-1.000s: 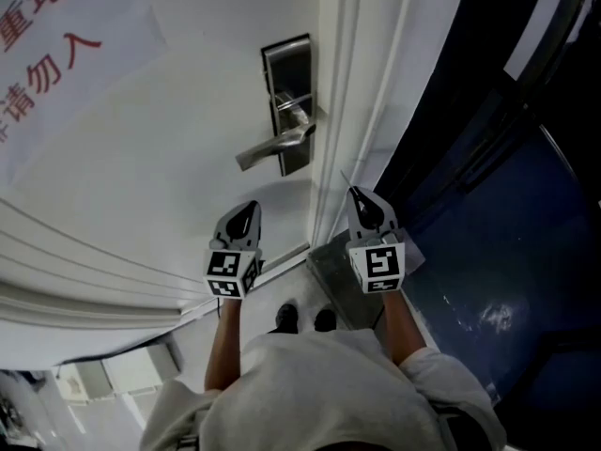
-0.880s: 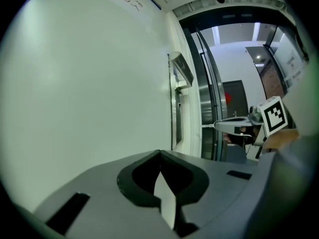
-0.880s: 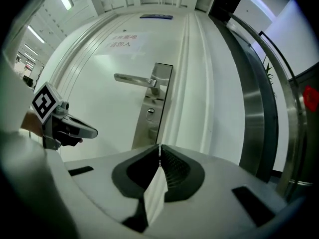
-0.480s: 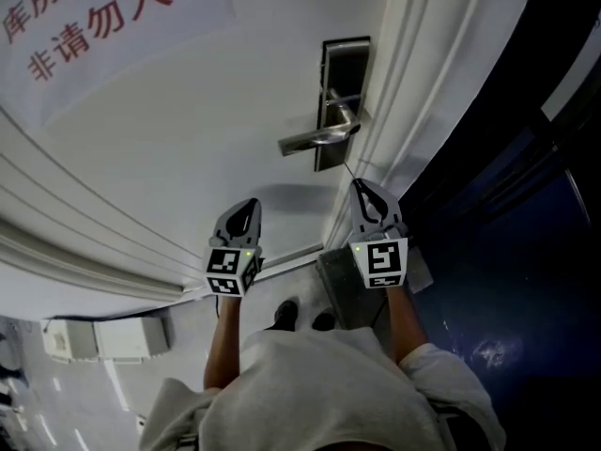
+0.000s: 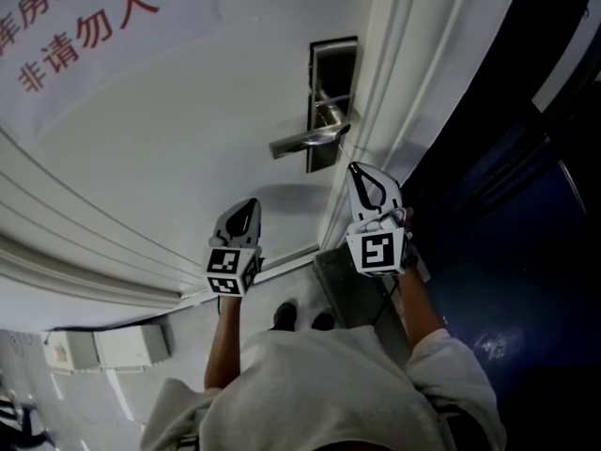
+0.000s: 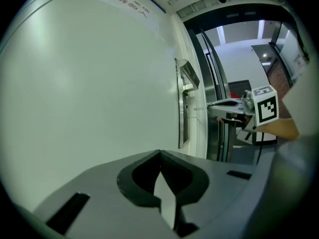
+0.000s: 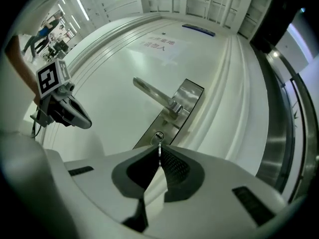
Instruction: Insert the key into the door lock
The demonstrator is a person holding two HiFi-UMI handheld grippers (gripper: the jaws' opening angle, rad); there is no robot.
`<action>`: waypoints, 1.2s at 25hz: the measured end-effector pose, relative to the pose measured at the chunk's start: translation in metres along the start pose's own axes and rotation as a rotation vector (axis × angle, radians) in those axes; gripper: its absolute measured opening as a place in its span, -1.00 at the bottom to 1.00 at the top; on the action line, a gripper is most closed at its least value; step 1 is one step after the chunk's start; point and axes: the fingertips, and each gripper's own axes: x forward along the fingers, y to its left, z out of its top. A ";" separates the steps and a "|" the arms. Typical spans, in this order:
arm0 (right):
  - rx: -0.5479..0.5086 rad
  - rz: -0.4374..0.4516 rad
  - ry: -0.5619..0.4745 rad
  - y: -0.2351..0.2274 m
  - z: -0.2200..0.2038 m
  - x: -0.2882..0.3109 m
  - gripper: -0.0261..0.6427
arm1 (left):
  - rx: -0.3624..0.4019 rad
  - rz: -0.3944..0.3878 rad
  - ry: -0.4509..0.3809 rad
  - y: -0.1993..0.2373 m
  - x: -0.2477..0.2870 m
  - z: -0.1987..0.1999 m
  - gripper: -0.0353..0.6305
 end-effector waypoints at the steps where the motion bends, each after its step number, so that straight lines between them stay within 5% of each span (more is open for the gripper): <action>1: -0.037 -0.001 0.003 -0.001 0.002 0.001 -0.83 | -0.001 -0.004 0.000 -0.001 0.001 0.000 -0.84; 15: -0.651 -0.009 0.042 0.014 0.010 0.018 -0.83 | -0.007 -0.016 0.006 0.003 0.007 -0.003 -0.84; 30: -0.799 0.003 0.053 0.019 0.005 0.030 -0.83 | -0.012 -0.020 0.011 0.008 0.010 -0.005 -0.84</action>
